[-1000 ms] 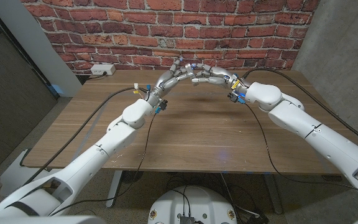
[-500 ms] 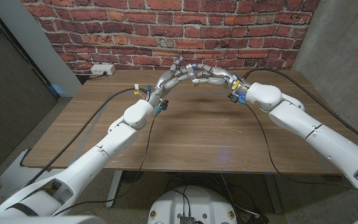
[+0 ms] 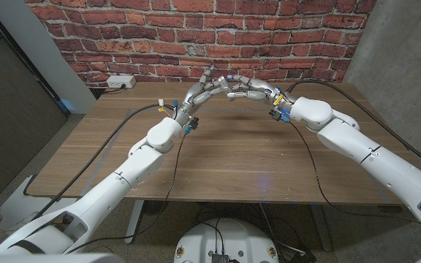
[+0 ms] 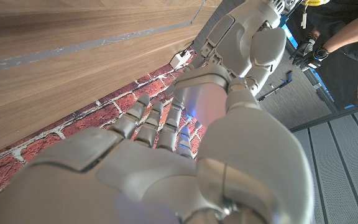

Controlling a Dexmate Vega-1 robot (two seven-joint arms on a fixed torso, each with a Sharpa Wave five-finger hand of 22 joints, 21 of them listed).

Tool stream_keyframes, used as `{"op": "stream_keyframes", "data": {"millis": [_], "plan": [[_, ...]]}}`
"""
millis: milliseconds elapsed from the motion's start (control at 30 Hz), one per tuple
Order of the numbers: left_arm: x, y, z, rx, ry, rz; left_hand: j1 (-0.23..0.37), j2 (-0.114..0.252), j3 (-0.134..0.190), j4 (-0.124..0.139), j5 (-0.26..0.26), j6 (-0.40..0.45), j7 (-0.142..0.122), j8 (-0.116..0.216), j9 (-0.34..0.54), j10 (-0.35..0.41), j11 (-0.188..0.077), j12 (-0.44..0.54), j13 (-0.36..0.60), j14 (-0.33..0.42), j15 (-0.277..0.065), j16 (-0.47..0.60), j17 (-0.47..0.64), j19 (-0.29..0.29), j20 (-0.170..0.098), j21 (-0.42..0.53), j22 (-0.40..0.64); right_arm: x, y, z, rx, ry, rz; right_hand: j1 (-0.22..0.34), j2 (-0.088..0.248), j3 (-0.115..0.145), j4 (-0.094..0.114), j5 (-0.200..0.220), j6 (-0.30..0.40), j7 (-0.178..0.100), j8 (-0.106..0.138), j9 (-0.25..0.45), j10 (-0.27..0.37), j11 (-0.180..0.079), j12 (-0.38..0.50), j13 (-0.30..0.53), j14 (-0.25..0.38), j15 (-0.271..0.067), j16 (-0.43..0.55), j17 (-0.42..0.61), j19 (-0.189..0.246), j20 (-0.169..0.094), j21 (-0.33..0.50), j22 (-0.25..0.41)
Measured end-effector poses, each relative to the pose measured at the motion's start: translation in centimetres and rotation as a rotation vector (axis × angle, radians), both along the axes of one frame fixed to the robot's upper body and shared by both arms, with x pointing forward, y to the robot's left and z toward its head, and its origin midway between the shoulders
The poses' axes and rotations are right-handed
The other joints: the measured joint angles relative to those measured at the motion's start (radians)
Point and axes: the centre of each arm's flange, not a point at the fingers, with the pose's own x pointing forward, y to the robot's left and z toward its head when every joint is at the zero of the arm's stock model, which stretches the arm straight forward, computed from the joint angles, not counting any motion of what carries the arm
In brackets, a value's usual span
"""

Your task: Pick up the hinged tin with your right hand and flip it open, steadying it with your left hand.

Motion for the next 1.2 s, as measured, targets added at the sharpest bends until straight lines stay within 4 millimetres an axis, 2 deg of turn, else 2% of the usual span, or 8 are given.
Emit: {"op": "stream_keyframes", "data": {"millis": [333,667,967,1200], "plan": [[-0.01,0.05,-0.08,-0.023,0.003,0.007,0.021,-0.021,0.018,-0.013,-0.014,0.05,-0.004,0.007,-0.003,0.032,0.032,0.022,0.006,0.048,-0.002,0.006,-0.003,0.026,-0.004,0.0,0.0,0.07,-0.26,0.07,0.017,0.017,0.014,0.0,0.0,0.0,0.0,0.0,0.0,0.0,0.0,0.0,0.0,0.0,-0.001,0.002,0.0,0.0,0.0,0.0,0.0,0.0,0.0,0.0],[-0.04,0.11,-0.03,-0.035,-0.001,0.007,0.026,-0.026,0.023,-0.018,-0.017,0.063,-0.006,0.007,-0.003,0.035,0.035,0.023,0.005,0.056,0.0,0.005,-0.003,0.031,-0.01,0.0,0.0,0.06,-0.38,0.12,0.023,0.037,0.043,0.0,0.0,-0.004,0.004,0.0,0.005,-0.005,0.0,0.0,0.001,0.001,-0.004,0.008,0.0,0.0,0.0,0.0,0.0,0.0,0.0,0.0],[0.08,0.19,-0.11,-0.039,0.001,0.009,0.026,-0.026,0.023,-0.018,-0.024,0.074,-0.006,0.007,-0.002,0.037,0.034,0.018,-0.002,0.057,-0.001,0.005,-0.003,0.037,-0.004,0.0,0.0,-0.02,-0.36,0.17,0.04,0.063,0.071,-0.002,0.002,-0.012,0.012,0.0,0.029,0.007,0.0,0.0,0.022,0.023,0.004,0.009,0.017,-0.002,0.006,0.002,0.008,0.007,0.0,0.0],[0.13,0.26,-0.09,-0.042,-0.001,0.009,0.026,-0.026,0.023,-0.018,-0.028,0.075,-0.004,0.007,-0.002,0.042,0.039,0.012,-0.007,0.062,-0.005,0.005,-0.003,0.037,-0.004,0.0,0.0,0.05,-0.53,0.19,0.059,0.088,0.076,-0.009,0.007,-0.012,0.012,-0.001,0.051,0.006,0.006,0.0,0.042,0.043,0.004,0.011,0.045,-0.001,0.016,0.002,0.017,-0.002,0.004,0.0]]}}
